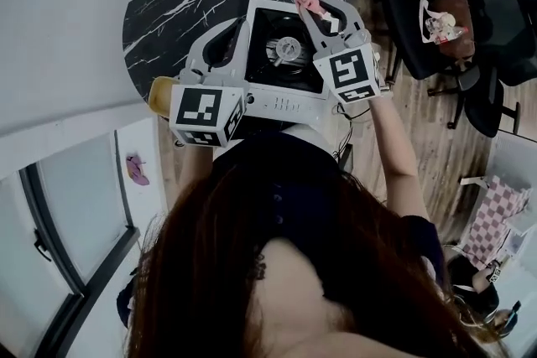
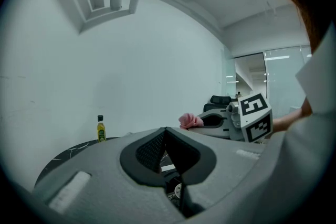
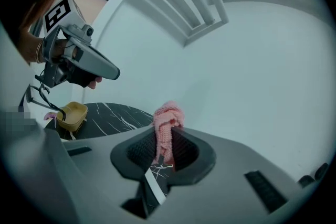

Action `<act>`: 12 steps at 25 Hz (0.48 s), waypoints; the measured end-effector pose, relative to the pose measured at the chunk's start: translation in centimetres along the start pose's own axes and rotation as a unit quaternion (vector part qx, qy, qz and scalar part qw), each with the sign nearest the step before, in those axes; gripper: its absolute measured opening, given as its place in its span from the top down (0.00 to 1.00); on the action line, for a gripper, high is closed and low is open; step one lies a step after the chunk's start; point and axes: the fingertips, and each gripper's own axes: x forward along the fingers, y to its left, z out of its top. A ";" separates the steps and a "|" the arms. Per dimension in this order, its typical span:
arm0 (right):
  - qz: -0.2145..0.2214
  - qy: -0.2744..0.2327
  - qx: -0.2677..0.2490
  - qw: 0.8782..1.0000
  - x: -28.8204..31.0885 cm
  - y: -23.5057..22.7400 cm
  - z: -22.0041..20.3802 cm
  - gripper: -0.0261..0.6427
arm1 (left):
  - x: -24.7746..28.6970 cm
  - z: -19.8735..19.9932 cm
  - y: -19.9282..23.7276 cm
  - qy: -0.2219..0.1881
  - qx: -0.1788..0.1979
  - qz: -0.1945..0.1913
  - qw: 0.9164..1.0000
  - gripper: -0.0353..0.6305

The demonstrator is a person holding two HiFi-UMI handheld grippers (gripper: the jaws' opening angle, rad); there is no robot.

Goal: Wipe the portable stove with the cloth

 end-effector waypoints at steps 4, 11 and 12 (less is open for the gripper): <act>0.020 0.003 -0.008 1.000 1.6 -0.3 -1.0 0.87 | 0.6 -0.3 0.0 0.008 -0.002 0.005 1.000 0.93; 0.069 0.008 -0.031 0.997 4.6 -0.1 -2.8 0.87 | 1.6 -1.1 -0.1 0.023 -0.006 0.010 1.000 0.93; 0.074 0.008 -0.038 0.997 5.0 -0.1 -3.0 0.87 | 1.7 -1.4 -0.1 0.025 -0.006 0.009 1.000 0.93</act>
